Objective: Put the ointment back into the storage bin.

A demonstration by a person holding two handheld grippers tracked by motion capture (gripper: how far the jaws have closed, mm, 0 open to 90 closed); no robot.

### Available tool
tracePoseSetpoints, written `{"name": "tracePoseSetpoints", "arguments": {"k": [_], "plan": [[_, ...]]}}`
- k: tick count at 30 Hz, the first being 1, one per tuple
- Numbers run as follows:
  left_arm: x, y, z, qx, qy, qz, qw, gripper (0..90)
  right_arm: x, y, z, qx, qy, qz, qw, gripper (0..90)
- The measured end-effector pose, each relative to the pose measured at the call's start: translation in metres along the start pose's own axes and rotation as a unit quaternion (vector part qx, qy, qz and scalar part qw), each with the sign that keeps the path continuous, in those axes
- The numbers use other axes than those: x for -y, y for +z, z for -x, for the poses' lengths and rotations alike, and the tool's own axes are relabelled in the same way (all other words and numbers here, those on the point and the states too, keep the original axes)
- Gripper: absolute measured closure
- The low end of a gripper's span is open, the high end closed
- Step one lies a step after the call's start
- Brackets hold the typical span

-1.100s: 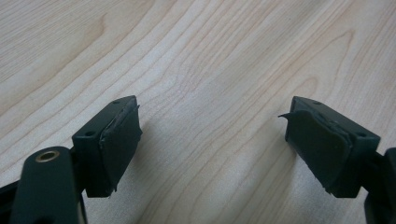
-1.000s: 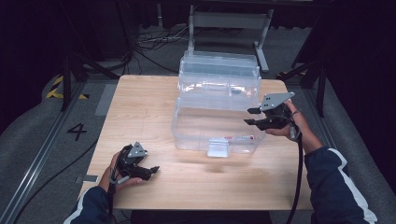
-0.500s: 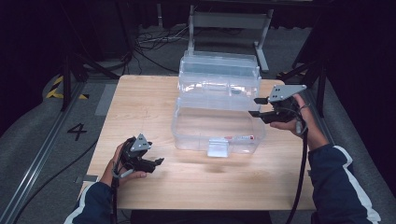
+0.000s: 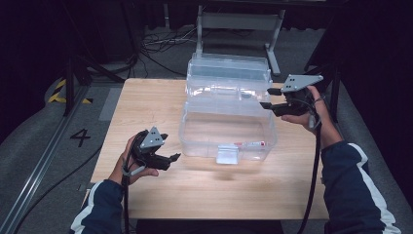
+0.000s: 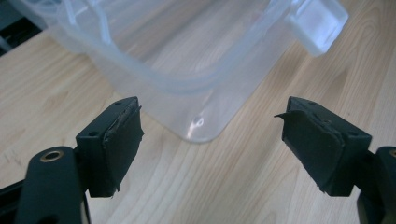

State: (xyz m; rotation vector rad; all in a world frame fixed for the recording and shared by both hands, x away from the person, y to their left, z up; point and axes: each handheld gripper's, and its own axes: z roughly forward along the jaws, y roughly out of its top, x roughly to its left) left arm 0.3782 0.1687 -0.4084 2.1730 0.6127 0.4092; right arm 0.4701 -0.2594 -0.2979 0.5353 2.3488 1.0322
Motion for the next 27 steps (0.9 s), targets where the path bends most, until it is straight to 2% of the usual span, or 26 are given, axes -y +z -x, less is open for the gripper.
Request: {"name": "tracePoseSetpoints", "arguments": {"k": [6, 9, 13, 14, 15, 19, 21, 23, 27], "plan": [[-0.018, 0.01, 0.004, 0.008, 0.025, -0.004, 0.9997, 20.5, -0.013, 0.012, 0.009, 0.011, -0.009, -0.012, 0.9998, 45.8], [-0.025, 0.016, 0.007, 0.017, 0.032, -0.005, 0.9993, 20.5, -0.017, 0.019, 0.015, 0.018, 0.001, -0.011, 0.9998, 45.9], [-0.028, 0.02, 0.008, 0.022, 0.04, -0.012, 0.9989, 20.5, -0.018, 0.025, 0.02, 0.013, 0.008, -0.016, 0.9998, 45.9], [-0.03, 0.025, 0.009, 0.029, 0.045, -0.016, 0.9984, 20.5, -0.018, 0.028, 0.022, 0.017, 0.006, -0.023, 0.9996, 45.9], [-0.032, 0.027, 0.01, 0.029, 0.047, -0.018, 0.9983, 20.5, -0.017, 0.036, 0.027, 0.014, 0.015, -0.03, 0.9993, 46.1], [-0.038, 0.035, 0.01, 0.042, 0.057, -0.029, 0.9971, 20.5, -0.016, 0.044, 0.033, 0.016, 0.014, -0.046, 0.9987, 48.0], [-0.041, 0.04, 0.01, 0.054, 0.062, -0.034, 0.996, 20.6, -0.014, 0.049, 0.037, 0.007, 0.024, -0.049, 0.9985, 48.0], [-0.044, 0.044, 0.01, 0.059, 0.067, -0.042, 0.9951, 21.2, -0.014, 0.054, 0.039, 0.014, 0.019, -0.06, 0.9979, 48.0], [-0.048, 0.055, 0.007, 0.072, 0.07, -0.055, 0.9935, 24.6, -0.014, 0.063, 0.041, 0.01, 0.019, -0.07, 0.9973, 48.8]]}}
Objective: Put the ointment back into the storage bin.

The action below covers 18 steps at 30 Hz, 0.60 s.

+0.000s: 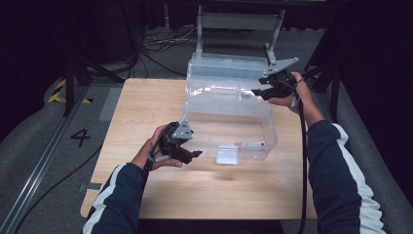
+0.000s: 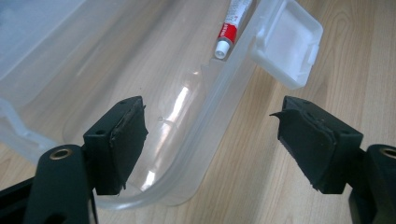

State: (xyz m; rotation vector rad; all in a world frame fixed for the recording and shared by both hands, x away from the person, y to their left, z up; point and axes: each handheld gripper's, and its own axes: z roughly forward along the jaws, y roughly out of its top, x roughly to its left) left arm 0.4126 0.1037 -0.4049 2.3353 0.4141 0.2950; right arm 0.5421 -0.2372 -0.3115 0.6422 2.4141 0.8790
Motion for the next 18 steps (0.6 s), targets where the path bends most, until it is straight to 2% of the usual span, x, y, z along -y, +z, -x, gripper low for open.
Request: {"name": "tracePoseSetpoints", "arguments": {"k": [3, 4, 6, 8, 9, 11, 14, 15, 16, 18], "plan": [[-0.003, 0.006, -0.002, 0.001, 0.007, -0.013, 0.9999, 28.0, -0.002, 0.004, 0.003, -0.005, 0.004, -0.003, 1.0, 52.1], [-0.005, 0.008, -0.003, 0.004, 0.011, -0.015, 0.9998, 31.6, -0.003, 0.005, 0.003, -0.007, 0.004, -0.005, 1.0, 53.4], [-0.008, 0.01, -0.003, -0.005, 0.018, -0.023, 0.9996, 42.1, -0.005, 0.007, 0.005, -0.01, -0.002, -0.014, 0.9999, 59.3], [-0.01, 0.012, -0.004, 0.014, 0.027, -0.034, 0.999, 47.7, -0.005, 0.008, 0.008, -0.011, -0.005, -0.015, 0.9998, 63.3], [-0.011, 0.014, -0.005, 0.018, 0.036, -0.044, 0.9982, 48.3, -0.005, 0.01, 0.009, -0.013, -0.008, -0.016, 0.9997, 64.0], [-0.013, 0.019, -0.005, 0.017, 0.037, -0.056, 0.9976, 49.7, -0.005, 0.014, 0.012, -0.017, -0.006, -0.029, 0.9994, 64.2], [-0.016, 0.025, -0.004, 0.023, 0.061, -0.082, 0.9945, 55.0, -0.008, 0.018, 0.015, -0.022, -0.009, -0.043, 0.9988, 66.5], [-0.017, 0.028, -0.003, 0.031, 0.065, -0.089, 0.9935, 57.3, -0.009, 0.02, 0.015, -0.027, -0.009, -0.047, 0.9985, 66.9], [-0.017, 0.028, -0.003, 0.031, 0.065, -0.089, 0.9935, 60.3, -0.009, 0.02, 0.015, -0.027, -0.009, -0.047, 0.9985, 66.9], [-0.018, 0.033, -0.001, 0.032, 0.079, -0.108, 0.9905, 62.9, -0.011, 0.023, 0.016, -0.033, -0.016, -0.054, 0.9979, 66.7]]}}
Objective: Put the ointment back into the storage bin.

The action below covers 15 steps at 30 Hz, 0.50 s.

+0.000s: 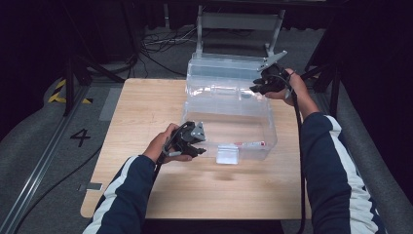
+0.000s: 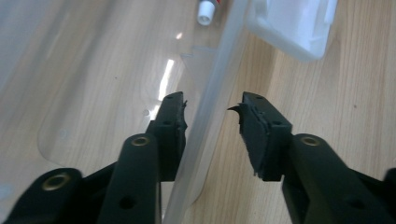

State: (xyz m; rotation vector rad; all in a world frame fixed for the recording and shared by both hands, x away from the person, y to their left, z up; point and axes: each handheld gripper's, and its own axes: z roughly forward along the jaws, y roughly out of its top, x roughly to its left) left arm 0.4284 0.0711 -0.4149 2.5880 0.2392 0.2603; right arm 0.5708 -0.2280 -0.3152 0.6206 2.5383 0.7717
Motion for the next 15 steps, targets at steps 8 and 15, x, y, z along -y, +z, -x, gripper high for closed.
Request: {"name": "tracePoseSetpoints", "arguments": {"k": [8, 15], "plan": [[-0.003, 0.005, -0.002, -0.012, -0.004, -0.013, 0.9998, 73.1, -0.006, 0.005, -0.002, -0.011, -0.015, -0.003, 0.9998, 69.8], [-0.009, 0.009, -0.002, -0.011, -0.002, -0.044, 0.999, 72.6, -0.022, 0.011, -0.007, -0.018, -0.049, -0.026, 0.9983, 74.1]]}}
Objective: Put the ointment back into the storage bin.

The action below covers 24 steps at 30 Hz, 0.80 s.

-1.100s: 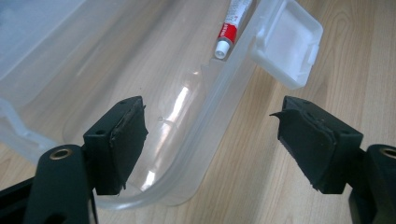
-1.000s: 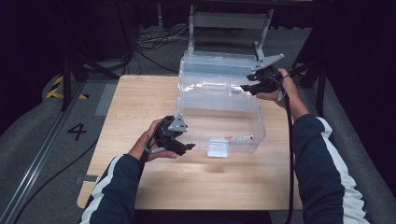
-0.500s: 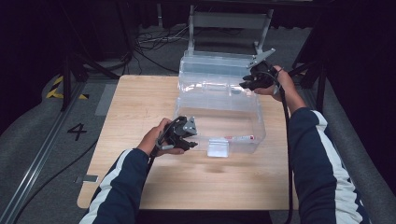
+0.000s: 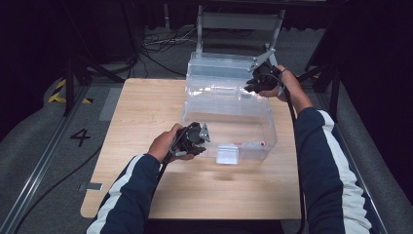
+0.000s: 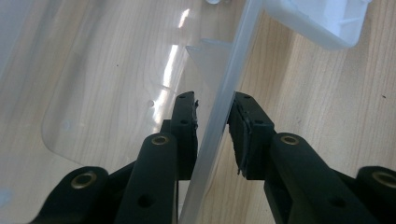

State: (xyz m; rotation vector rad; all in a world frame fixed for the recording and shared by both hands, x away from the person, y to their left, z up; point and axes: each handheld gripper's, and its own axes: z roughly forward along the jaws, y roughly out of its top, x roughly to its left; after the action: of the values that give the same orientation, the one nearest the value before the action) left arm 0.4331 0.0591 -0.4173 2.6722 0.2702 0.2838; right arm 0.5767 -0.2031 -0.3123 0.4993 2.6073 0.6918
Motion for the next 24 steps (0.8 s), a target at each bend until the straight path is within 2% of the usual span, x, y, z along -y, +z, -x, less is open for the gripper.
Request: {"name": "tracePoseSetpoints", "arguments": {"k": [4, 10, 15, 17, 24], "plan": [[0.0, 0.0, -0.002, 0.009, -0.022, 0.005, 0.9997, 72.8, -0.008, 0.003, -0.004, 0.005, -0.021, -0.014, 0.9997, 75.9], [0.0, 0.0, -0.002, 0.011, -0.033, 0.005, 0.9994, 72.6, -0.015, 0.003, -0.007, 0.003, -0.043, -0.03, 0.9986, 80.2], [0.0, 0.0, -0.001, 0.009, -0.044, 0.01, 0.9989, 72.2, -0.016, 0.0, -0.01, -0.007, -0.048, -0.024, 0.9985, 82.9], [0.0, 0.0, -0.002, 0.014, -0.057, 0.009, 0.9982, 72.0, -0.017, 0.0, -0.01, -0.008, -0.051, -0.026, 0.9983, 83.9], [0.0, 0.001, -0.001, 0.009, -0.054, 0.011, 0.9984, 71.5, -0.019, -0.006, -0.013, -0.024, -0.072, -0.029, 0.9967, 86.4]]}}
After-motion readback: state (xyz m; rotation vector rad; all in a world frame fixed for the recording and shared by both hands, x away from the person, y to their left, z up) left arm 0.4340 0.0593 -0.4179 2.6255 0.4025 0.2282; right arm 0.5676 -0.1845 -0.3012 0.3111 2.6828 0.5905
